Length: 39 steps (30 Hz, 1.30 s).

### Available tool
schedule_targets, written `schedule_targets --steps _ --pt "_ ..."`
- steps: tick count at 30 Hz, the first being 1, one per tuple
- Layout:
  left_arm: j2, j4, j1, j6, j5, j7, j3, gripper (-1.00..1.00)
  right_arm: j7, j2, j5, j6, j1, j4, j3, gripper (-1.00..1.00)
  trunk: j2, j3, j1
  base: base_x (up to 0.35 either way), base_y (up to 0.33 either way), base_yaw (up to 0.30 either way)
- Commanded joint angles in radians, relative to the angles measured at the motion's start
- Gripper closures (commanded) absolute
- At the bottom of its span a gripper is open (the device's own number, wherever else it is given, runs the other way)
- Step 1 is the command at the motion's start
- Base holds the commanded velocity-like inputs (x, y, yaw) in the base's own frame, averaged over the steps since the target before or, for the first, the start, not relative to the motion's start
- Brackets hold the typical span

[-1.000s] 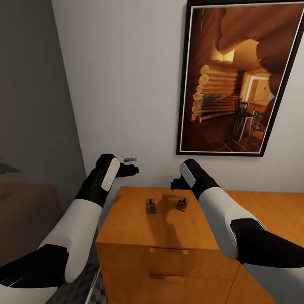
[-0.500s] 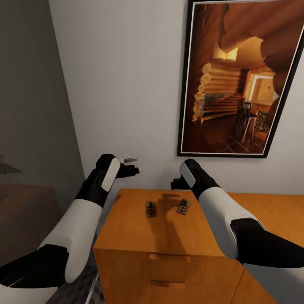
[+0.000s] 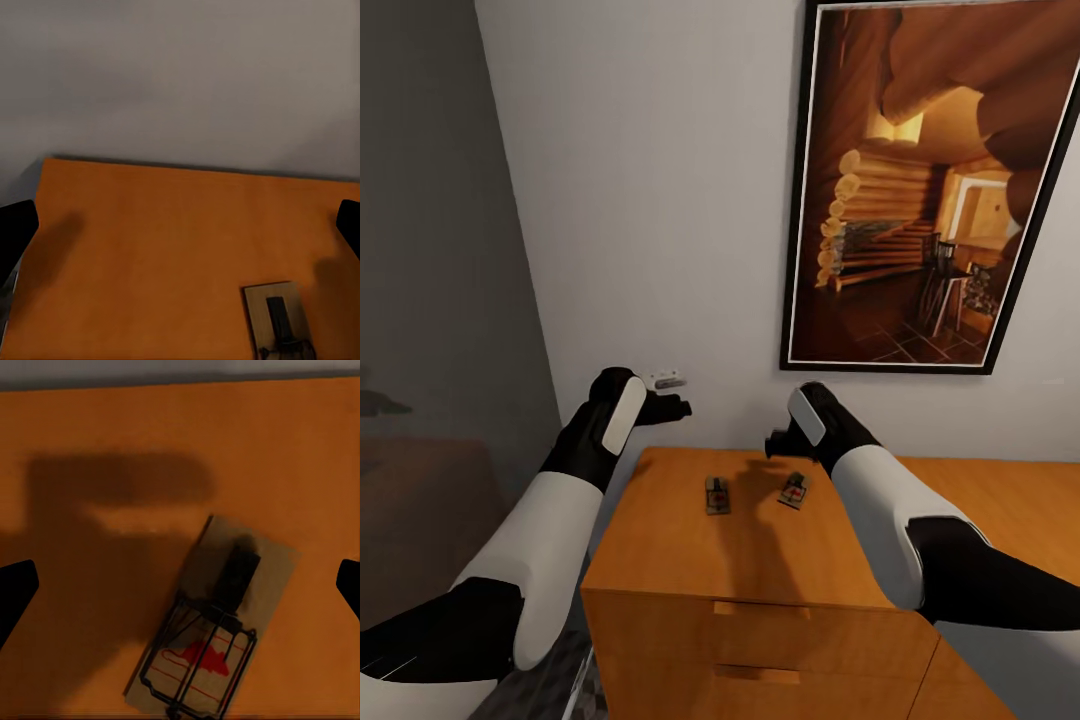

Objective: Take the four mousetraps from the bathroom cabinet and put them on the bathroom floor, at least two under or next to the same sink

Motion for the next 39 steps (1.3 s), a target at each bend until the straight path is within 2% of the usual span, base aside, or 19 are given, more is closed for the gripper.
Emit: schedule_targets --steps 1,9,21,39 --pt "0.000 0.000 -0.001 0.003 0.010 0.010 -0.001 -1.00 -0.009 0.001 -0.006 0.002 -0.001 0.007 -0.010 -1.00 -0.001 -0.001 0.000 0.000 0.000 0.000" --pt "0.000 0.003 -0.001 0.003 0.010 0.010 -0.001 -1.00 -0.011 0.001 -0.004 0.002 -0.001 0.026 -0.029 -1.00 -0.001 -0.001 0.000 0.000 0.000 0.000" --pt "0.000 0.004 -0.001 0.003 0.010 0.010 -0.001 -1.00 -0.016 0.001 0.007 0.002 -0.001 0.020 -0.024 -1.00 -0.001 -0.001 0.000 0.000 0.000 0.000" --pt "0.000 0.004 -0.001 0.003 0.008 0.010 -0.001 -1.00 -0.028 0.001 0.009 0.002 -0.001 -0.054 -0.026 -1.00 -0.001 -0.001 0.000 0.000 0.000 0.000"
